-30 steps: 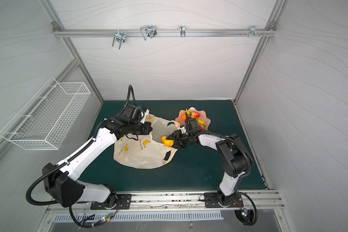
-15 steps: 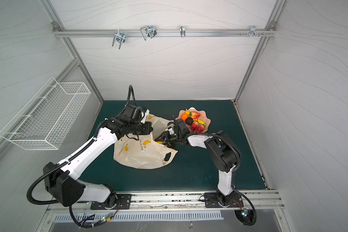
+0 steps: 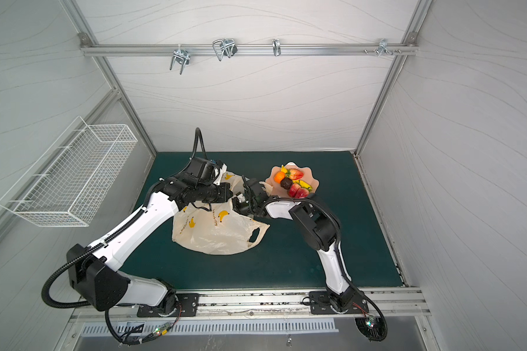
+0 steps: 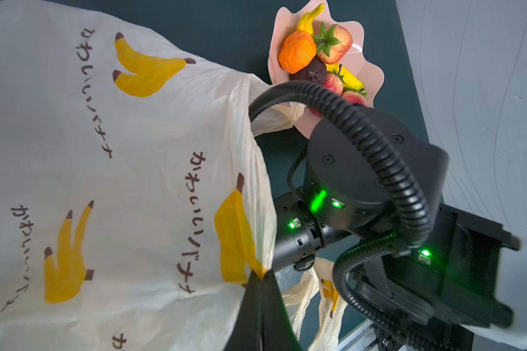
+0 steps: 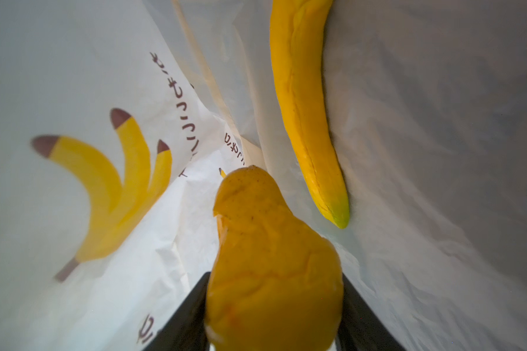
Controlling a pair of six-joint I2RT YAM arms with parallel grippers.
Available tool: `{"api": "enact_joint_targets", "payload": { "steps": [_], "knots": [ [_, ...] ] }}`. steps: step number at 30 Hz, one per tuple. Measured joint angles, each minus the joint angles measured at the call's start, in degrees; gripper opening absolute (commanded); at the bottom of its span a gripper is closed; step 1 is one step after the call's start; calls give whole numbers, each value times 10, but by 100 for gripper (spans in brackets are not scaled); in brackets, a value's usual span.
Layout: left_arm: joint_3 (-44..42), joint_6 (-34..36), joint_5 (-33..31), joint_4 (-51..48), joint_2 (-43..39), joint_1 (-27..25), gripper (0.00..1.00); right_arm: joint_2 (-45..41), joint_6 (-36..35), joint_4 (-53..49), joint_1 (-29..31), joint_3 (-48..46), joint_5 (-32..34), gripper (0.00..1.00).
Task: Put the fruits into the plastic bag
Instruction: 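Lower the pear into the bag opening held by the left gripper and release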
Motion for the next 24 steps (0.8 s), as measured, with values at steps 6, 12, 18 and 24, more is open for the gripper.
{"api": "enact_joint_targets", "payload": {
  "steps": [6, 12, 18, 24],
  "knots": [
    [0, 0, 5, 7, 0, 0, 0, 36, 4, -13, 14, 44, -7, 43],
    [0, 0, 9, 10, 0, 0, 0, 64, 4, -35, 24, 62, -14, 44],
    [-4, 1, 10, 11, 0, 0, 0, 72, -7, -69, 25, 76, -17, 60],
    [-13, 1, 10, 15, -1, 0, 0, 72, -31, -98, 25, 72, -17, 81]
  ]
}}
